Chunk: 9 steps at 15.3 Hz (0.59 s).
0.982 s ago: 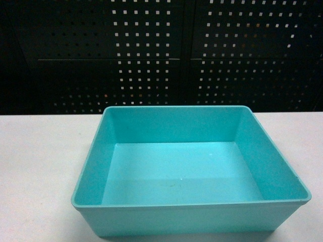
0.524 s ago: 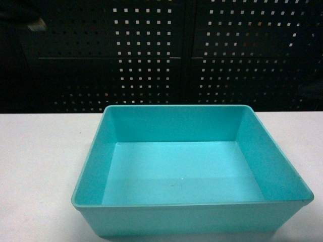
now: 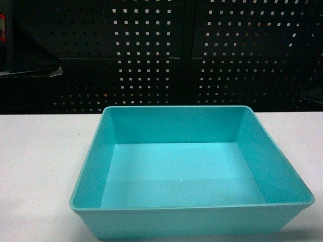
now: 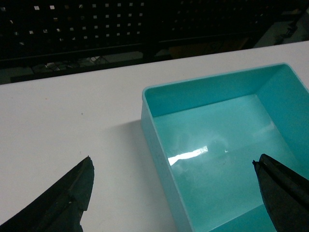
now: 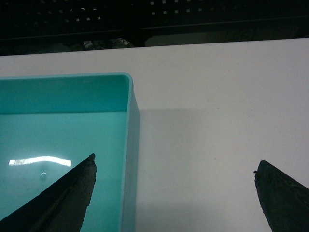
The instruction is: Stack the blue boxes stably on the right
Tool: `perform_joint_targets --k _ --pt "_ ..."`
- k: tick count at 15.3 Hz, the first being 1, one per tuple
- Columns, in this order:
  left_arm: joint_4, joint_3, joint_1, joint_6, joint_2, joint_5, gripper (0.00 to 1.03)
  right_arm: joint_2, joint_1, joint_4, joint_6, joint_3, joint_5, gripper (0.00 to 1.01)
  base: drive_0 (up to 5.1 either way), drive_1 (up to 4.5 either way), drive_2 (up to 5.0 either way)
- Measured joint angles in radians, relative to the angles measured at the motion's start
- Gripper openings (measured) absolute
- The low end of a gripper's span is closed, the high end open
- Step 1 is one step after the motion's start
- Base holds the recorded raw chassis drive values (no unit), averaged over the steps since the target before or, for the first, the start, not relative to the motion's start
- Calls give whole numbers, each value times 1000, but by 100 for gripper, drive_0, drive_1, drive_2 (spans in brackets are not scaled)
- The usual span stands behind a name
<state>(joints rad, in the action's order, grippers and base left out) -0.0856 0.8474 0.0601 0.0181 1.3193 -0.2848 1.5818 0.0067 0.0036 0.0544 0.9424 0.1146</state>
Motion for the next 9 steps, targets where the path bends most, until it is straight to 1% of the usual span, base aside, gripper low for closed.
perform_joint_targets --k 1,2,3,4,5,6,7,8,9 --pt "-1 0 0 0 3 0 98 1 2 -9 0 3 7 98 0 0 0" --pt "0 0 0 0 3 0 98 31 8 -95 2 49 60 98 0 0 0" --pt "-1 0 0 0 3 0 98 112 16 -178 -6 143 121 98 0 0 0" --pt "2 0 0 0 2 0 98 219 31 -266 -17 256 169 98 0 0 0" --pt "-2 0 2 0 2 0 98 307 36 -349 -29 346 188 98 0 0 0" --pt "-1 0 2 0 2 0 98 401 47 -443 -51 434 204 98 0 0 0" --pt "0 0 2 0 2 0 98 471 51 -500 -68 498 212 98 0 0 0" --pt "0 0 -3 0 2 0 98 523 52 -551 -96 573 215 98 0 0 0" --pt "0 0 -2 0 2 0 98 523 73 -524 -151 609 195 98 0 0 0"
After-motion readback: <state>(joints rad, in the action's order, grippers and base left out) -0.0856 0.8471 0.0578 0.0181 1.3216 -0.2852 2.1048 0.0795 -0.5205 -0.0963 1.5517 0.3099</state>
